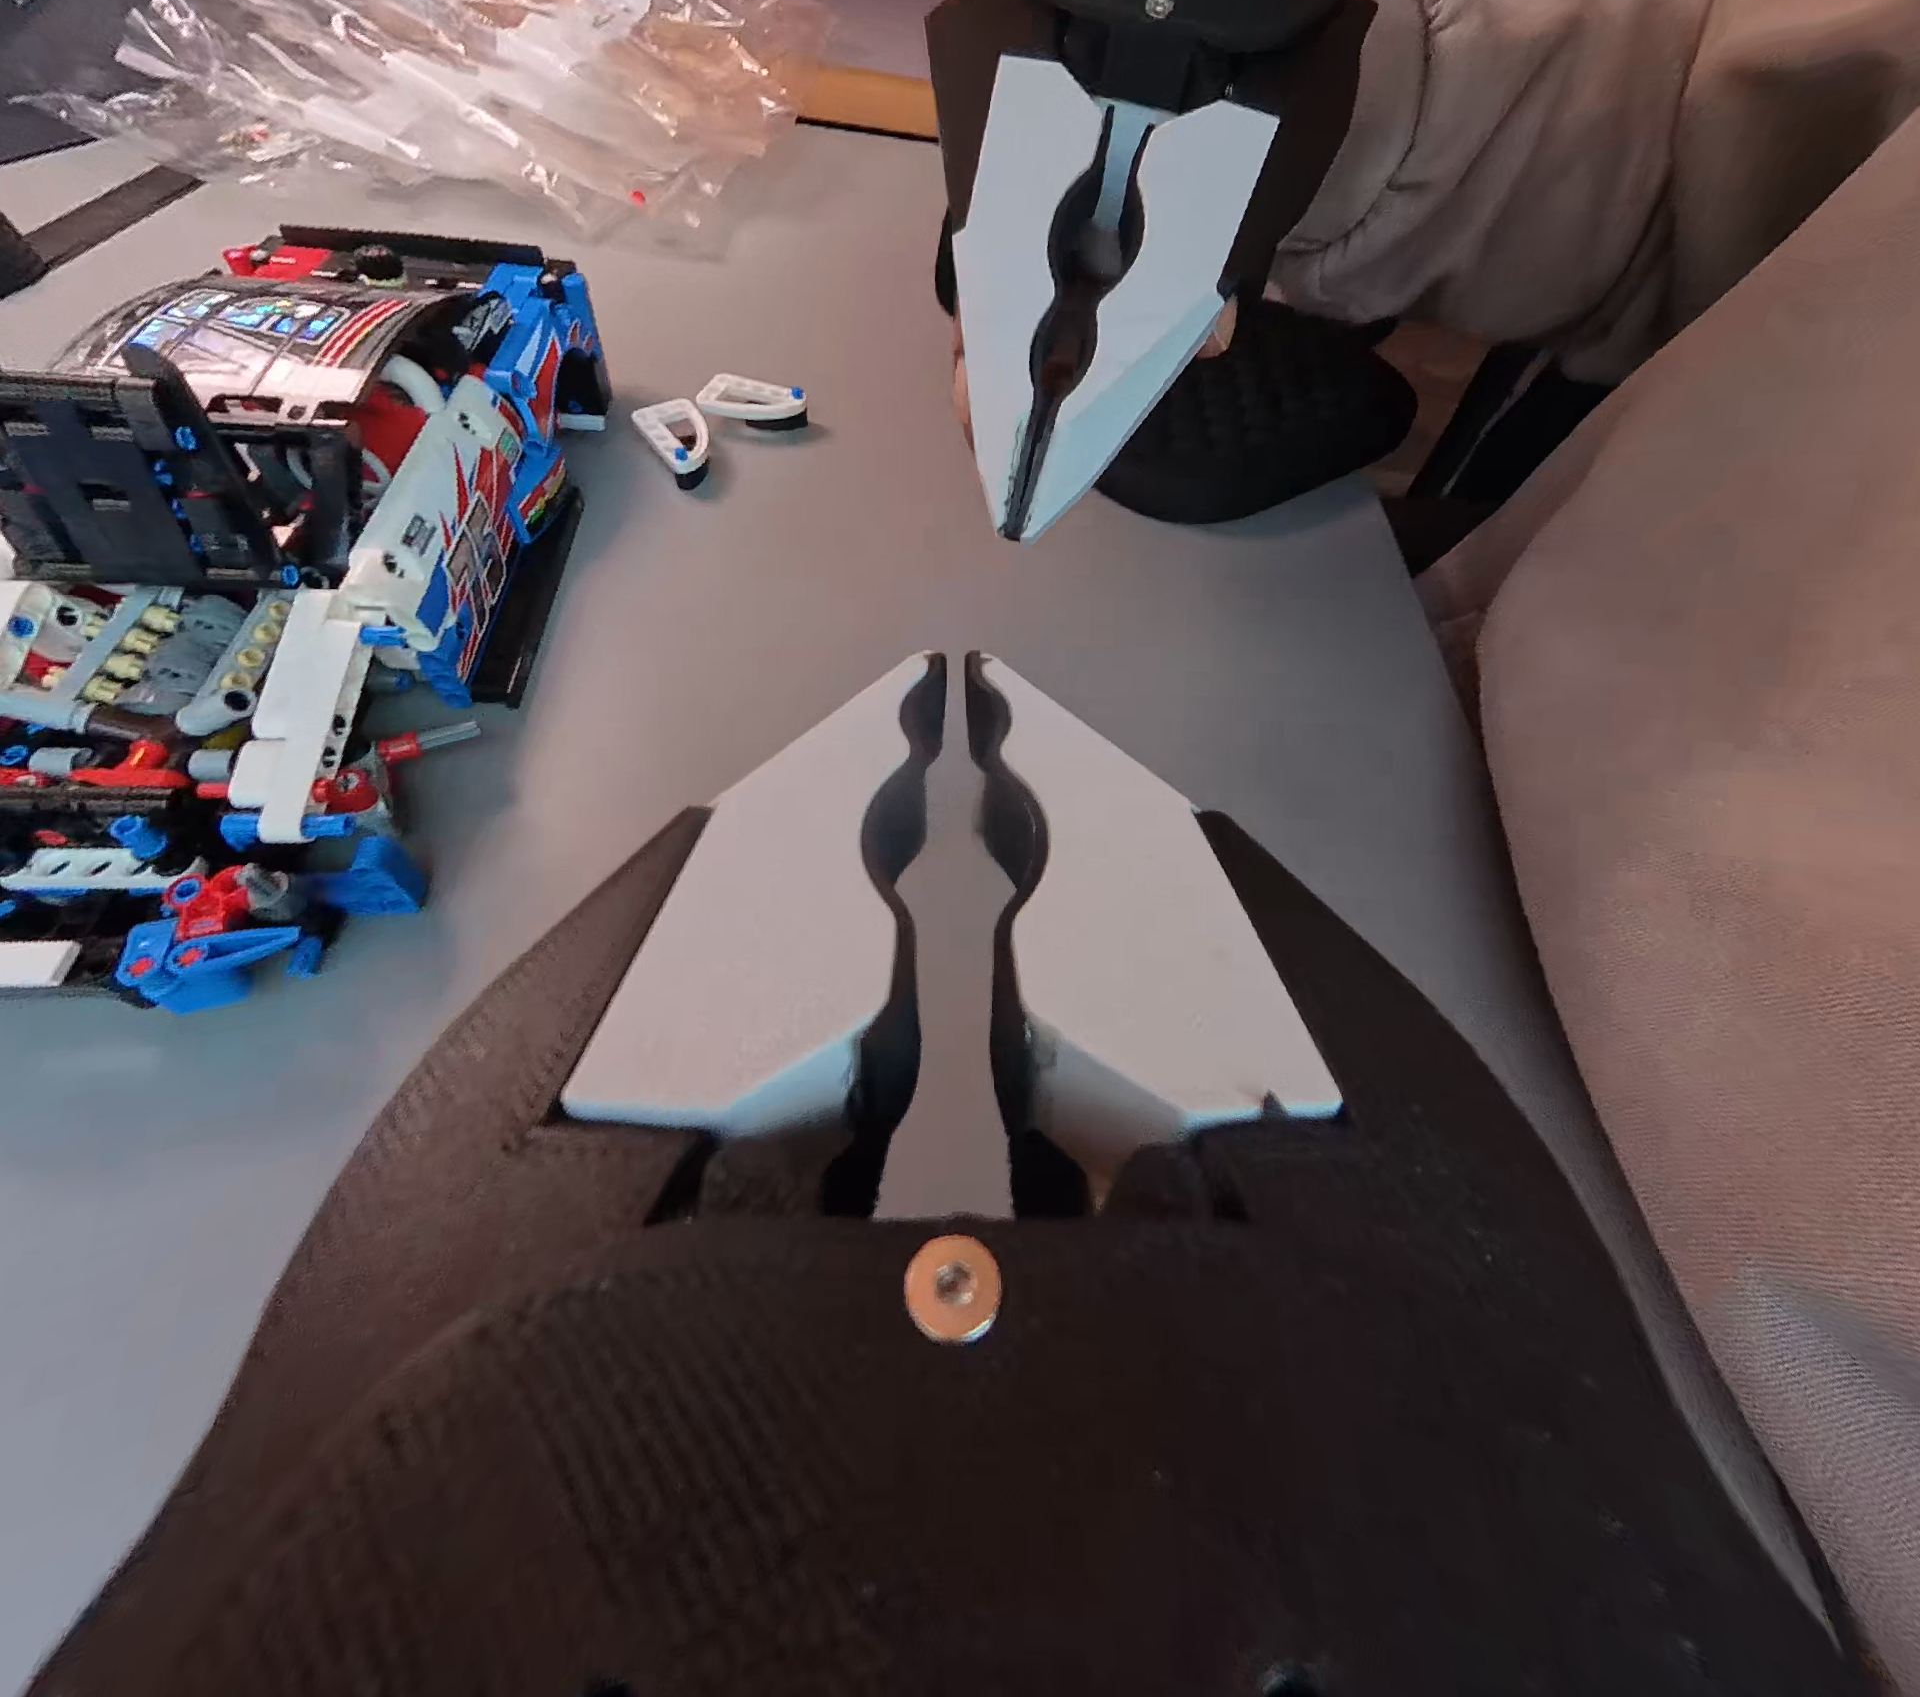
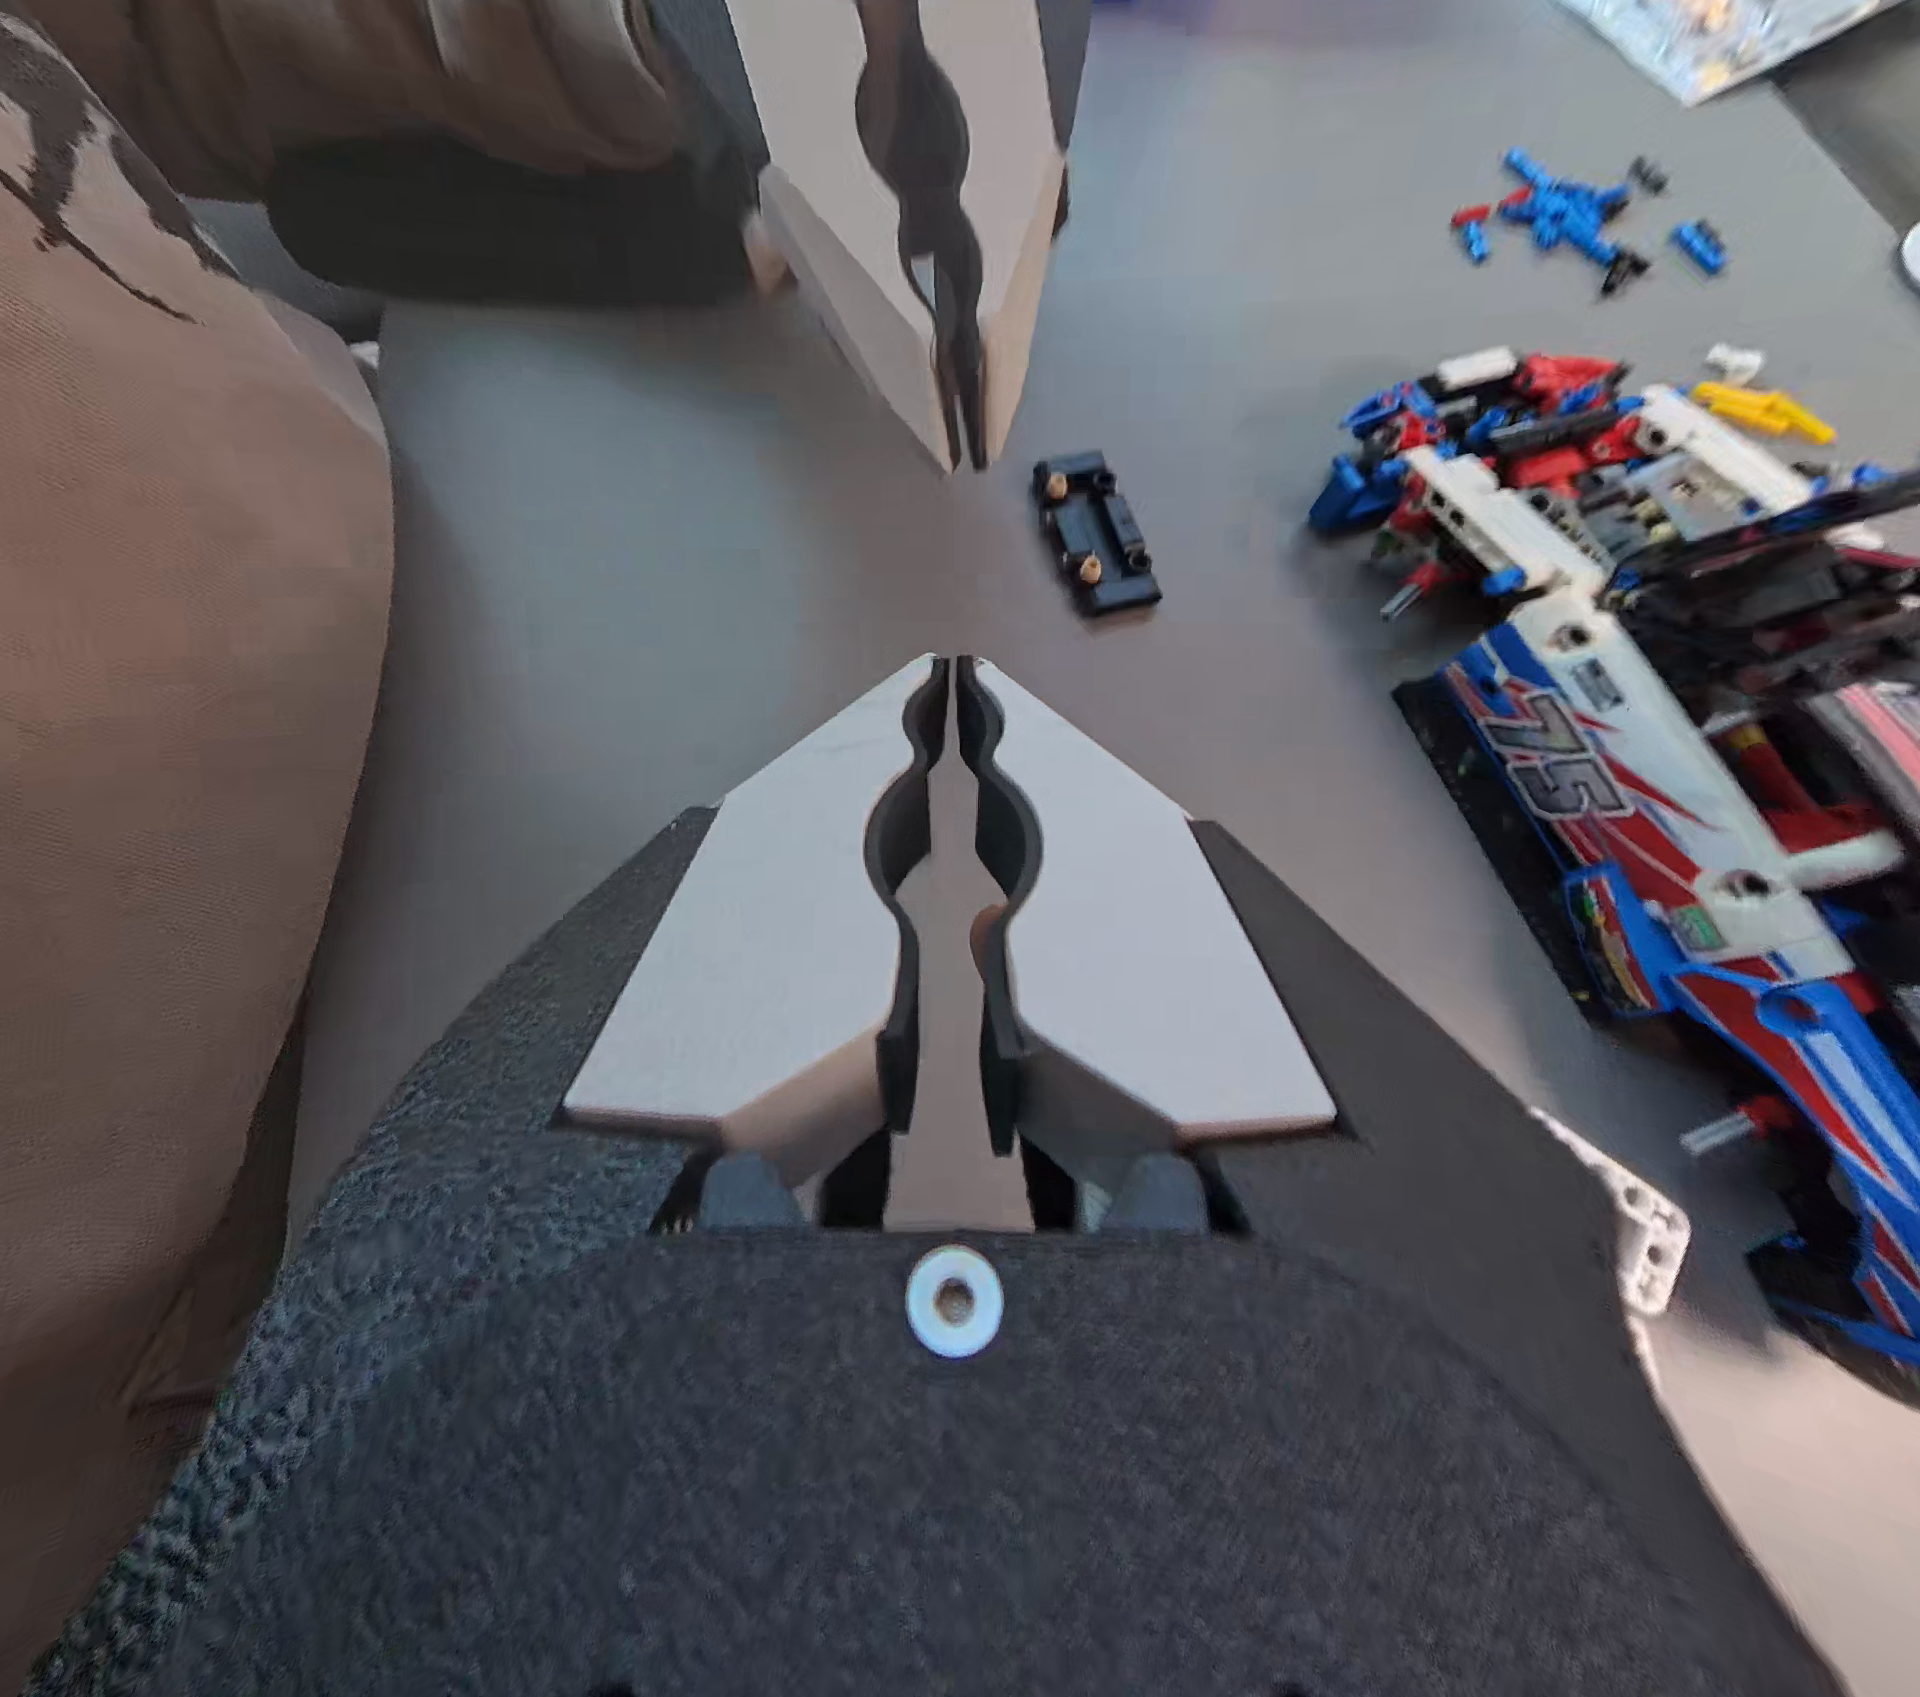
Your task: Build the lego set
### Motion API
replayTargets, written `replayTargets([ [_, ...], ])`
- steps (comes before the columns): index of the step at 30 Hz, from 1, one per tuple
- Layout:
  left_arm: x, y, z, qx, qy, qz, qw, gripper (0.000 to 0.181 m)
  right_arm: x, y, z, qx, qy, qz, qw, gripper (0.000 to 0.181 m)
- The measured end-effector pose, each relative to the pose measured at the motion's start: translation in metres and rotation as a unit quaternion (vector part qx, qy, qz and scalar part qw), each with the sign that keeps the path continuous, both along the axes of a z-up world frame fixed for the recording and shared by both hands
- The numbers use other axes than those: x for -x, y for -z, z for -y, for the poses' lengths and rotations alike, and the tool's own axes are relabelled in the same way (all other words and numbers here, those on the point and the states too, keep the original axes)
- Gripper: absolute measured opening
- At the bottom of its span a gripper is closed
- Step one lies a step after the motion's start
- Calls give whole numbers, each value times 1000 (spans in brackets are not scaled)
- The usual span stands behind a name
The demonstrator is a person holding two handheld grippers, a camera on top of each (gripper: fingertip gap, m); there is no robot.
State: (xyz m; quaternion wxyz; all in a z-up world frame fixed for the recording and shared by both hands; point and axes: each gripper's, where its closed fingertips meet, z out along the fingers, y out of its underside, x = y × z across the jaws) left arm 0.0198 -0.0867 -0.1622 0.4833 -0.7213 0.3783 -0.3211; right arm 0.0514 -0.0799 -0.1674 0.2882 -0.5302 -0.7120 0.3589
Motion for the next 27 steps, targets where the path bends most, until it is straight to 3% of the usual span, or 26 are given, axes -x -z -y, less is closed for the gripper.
replayTargets([
  [3, 2, 7, -3, 9, -5, -11, 1000, 5, -11, 37, 2, -21, 9, 89, 996, 14],
  [6, 3, 15, -5, 16, -8, -25, 1000, 9, -13, 66, 1, -28, 24, 142, 989, 14],
  [11, 0, 25, -1, 54, 0, -23, 998, 13, -3, 75, 10, -67, -19, 172, 983, 4],
  [13, 0, 28, 1, 95, 3, -8, 995, 17, 5, 68, 10, -106, -37, 137, 984, 4],
  [17, -1, 23, 4, 172, 18, 62, 983, 26, 24, 24, 9, -188, -47, 0, 981, 4],
  [20, -1, 8, 4, 182, 27, 117, 976, 10, 26, 8, 3, -270, -44, -41, 961, 4],
  [25, 0, 1, 4, 118, 26, 88, 989, 2, 28, -6, 3, -334, -40, -91, 937, 5],
  [27, 1, -5, 2, 40, 16, 48, 998, 0, 27, -17, 2, -293, -24, -122, 948, 0],
])
